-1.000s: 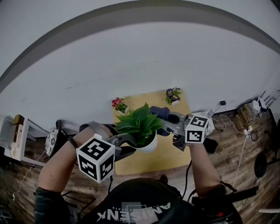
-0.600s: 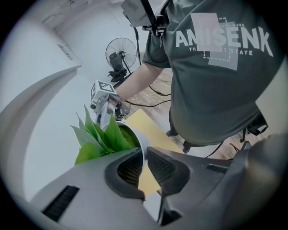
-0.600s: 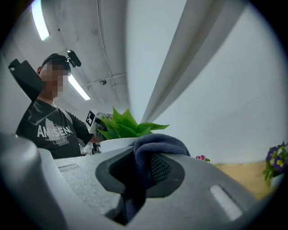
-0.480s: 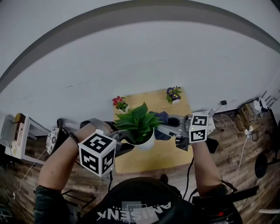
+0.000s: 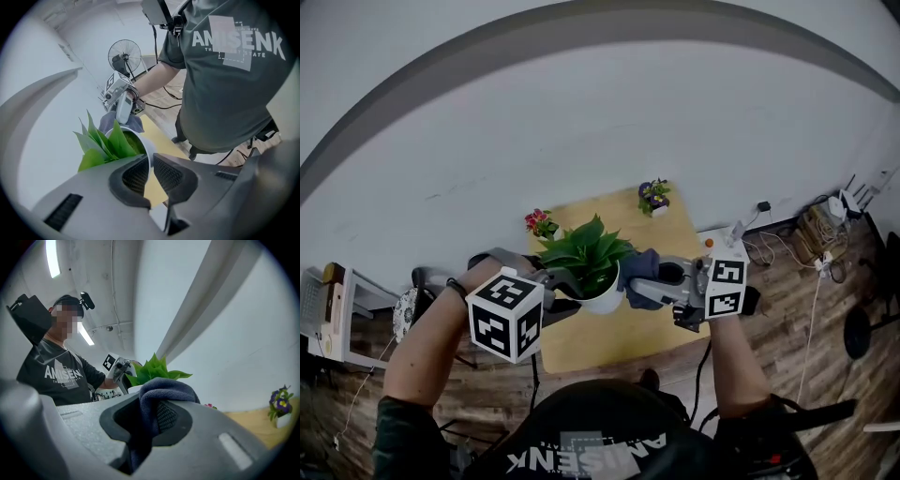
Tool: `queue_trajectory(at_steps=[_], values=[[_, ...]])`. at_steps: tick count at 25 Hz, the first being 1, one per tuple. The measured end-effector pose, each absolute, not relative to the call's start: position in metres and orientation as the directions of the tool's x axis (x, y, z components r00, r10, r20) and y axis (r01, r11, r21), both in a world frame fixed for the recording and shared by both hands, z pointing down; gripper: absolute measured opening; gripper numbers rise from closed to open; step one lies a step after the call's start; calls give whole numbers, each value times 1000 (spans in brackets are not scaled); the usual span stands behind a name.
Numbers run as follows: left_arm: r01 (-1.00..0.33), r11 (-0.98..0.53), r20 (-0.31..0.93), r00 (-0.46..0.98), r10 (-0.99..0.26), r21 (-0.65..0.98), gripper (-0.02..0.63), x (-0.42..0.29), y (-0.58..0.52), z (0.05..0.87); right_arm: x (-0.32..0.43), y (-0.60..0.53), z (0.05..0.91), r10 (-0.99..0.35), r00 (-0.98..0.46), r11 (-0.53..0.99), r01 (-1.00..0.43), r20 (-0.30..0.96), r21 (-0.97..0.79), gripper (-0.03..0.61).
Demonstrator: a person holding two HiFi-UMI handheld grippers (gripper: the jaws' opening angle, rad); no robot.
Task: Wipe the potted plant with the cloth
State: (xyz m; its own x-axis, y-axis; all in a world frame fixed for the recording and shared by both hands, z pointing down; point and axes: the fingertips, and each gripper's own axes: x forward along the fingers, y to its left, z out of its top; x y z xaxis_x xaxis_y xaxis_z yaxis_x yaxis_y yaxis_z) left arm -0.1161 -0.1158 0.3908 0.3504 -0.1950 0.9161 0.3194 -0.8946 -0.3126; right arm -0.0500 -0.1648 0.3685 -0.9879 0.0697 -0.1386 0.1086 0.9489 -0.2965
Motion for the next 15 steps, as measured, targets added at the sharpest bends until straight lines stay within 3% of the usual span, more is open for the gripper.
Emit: queue_trajectory(at_steps=[15], values=[[340,-882,920,329,-214,-326,31,-105,-128,400,-66,-108,380,14,-997,970,31,-73,-240,52]])
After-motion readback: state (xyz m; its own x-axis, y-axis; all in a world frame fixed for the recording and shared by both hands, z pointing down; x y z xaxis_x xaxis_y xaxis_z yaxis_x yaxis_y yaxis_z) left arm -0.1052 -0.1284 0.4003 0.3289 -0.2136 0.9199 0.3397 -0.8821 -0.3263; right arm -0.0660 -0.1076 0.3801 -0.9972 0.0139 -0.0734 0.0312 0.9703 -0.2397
